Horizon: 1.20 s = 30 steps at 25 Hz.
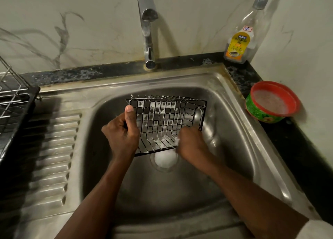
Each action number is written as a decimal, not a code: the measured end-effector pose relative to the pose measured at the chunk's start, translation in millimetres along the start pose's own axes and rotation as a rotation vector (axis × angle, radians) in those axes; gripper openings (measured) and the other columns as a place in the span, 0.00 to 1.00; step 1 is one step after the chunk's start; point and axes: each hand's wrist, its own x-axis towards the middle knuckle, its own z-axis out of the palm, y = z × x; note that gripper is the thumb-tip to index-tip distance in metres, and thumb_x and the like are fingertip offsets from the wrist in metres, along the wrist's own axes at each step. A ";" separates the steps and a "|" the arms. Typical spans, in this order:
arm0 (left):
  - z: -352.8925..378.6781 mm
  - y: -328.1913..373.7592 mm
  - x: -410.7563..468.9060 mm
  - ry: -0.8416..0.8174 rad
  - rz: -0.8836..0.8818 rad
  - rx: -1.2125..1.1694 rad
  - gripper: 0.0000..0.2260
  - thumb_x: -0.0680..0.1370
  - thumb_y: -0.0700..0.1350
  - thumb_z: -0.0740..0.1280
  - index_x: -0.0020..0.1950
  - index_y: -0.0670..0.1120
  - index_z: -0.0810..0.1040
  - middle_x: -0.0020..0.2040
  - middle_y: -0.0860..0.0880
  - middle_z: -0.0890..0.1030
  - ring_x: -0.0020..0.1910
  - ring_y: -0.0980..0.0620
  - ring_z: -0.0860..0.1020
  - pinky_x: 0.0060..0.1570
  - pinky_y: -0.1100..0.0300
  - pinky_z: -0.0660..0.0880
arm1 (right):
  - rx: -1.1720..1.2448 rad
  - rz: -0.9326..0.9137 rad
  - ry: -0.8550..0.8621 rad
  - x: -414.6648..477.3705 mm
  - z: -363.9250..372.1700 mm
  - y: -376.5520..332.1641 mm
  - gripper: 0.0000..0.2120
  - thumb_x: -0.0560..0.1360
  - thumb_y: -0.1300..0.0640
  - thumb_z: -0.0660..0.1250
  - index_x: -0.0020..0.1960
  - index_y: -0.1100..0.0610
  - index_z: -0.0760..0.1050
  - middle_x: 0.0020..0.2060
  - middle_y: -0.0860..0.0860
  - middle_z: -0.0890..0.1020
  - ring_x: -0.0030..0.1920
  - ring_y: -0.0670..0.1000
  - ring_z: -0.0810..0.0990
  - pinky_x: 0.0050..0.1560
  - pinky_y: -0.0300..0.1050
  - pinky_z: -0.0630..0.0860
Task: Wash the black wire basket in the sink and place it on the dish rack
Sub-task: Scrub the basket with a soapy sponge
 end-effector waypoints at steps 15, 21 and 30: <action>3.8 -6.3 2.1 -0.041 -0.062 -0.115 0.31 0.86 0.52 0.63 0.27 0.37 0.63 0.24 0.38 0.62 0.24 0.42 0.61 0.25 0.48 0.58 | 0.179 -0.291 -0.092 -8.3 12.3 -31.3 0.11 0.69 0.64 0.75 0.51 0.55 0.82 0.50 0.51 0.82 0.55 0.51 0.79 0.52 0.42 0.75; 5.4 -4.9 0.6 -0.058 -0.158 -0.238 0.32 0.84 0.53 0.64 0.27 0.33 0.67 0.22 0.37 0.67 0.21 0.38 0.65 0.24 0.46 0.63 | 0.540 -0.573 -0.202 -0.9 18.1 -49.8 0.06 0.70 0.66 0.75 0.37 0.57 0.83 0.32 0.46 0.84 0.33 0.40 0.81 0.41 0.40 0.81; 12.6 -5.3 -4.1 -0.079 -0.256 -0.329 0.30 0.84 0.51 0.65 0.28 0.33 0.65 0.24 0.35 0.64 0.22 0.35 0.62 0.23 0.45 0.61 | 0.635 -0.495 -0.077 36.9 37.7 -55.7 0.22 0.70 0.66 0.74 0.28 0.44 0.73 0.24 0.39 0.76 0.29 0.33 0.76 0.39 0.34 0.71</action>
